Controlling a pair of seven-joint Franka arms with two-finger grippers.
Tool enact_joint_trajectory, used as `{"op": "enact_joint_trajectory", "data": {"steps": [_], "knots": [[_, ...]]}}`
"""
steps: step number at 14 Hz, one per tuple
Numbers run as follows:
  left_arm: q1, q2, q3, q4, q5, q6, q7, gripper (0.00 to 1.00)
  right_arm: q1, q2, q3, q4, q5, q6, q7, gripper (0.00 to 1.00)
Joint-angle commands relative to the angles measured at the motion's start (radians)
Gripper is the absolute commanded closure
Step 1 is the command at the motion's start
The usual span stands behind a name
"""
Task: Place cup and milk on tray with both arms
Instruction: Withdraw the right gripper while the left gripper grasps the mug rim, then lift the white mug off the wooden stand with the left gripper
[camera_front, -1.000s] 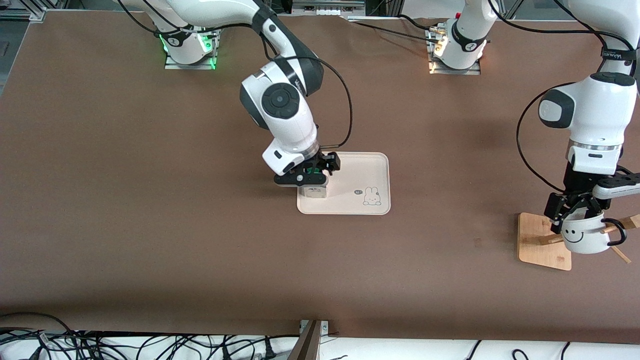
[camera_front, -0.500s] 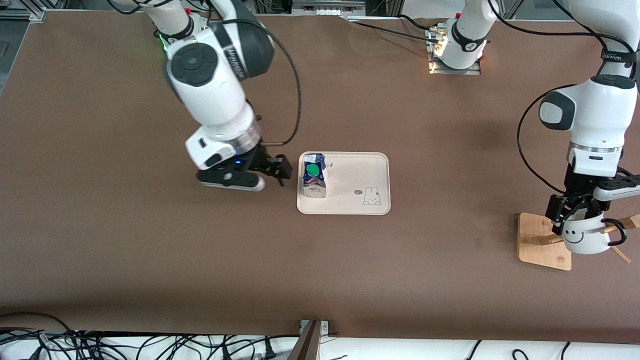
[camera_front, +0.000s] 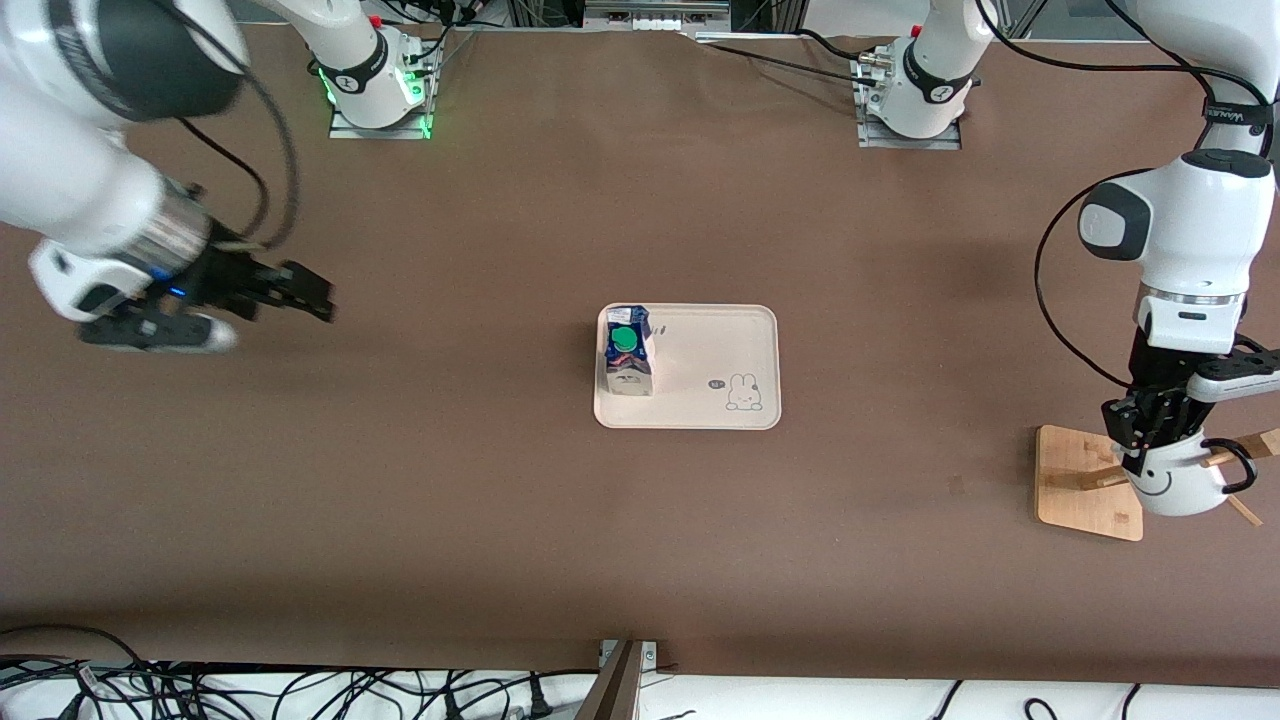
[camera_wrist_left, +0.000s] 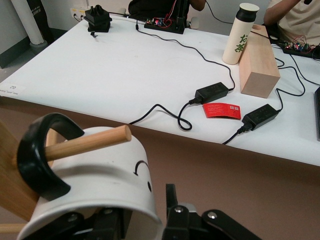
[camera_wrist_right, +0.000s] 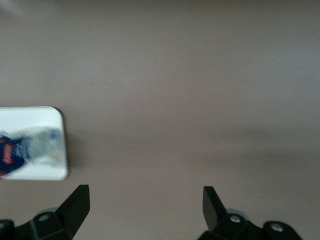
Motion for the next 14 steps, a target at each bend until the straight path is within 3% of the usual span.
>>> {"op": "enact_joint_trajectory", "data": {"steps": [1, 3, 11, 14], "knots": [[-0.003, 0.011, 0.003, 0.012, -0.011, 0.004, 0.005, 0.85, -0.151, -0.168, 0.156, -0.186, -0.047, 0.006, -0.048, 0.00], [-0.004, 0.011, 0.001, 0.008, -0.011, 0.004, 0.014, 1.00, -0.149, -0.184, 0.155, -0.186, -0.065, -0.012, -0.043, 0.00], [-0.017, -0.037, -0.040, -0.014, -0.010, -0.017, 0.007, 1.00, -0.157, -0.158, 0.146, -0.133, -0.079, -0.018, -0.042, 0.00], [-0.035, -0.142, -0.066, -0.002, -0.010, -0.211, -0.001, 1.00, -0.160, -0.147, 0.134, -0.125, -0.081, -0.046, -0.040, 0.00]]}}
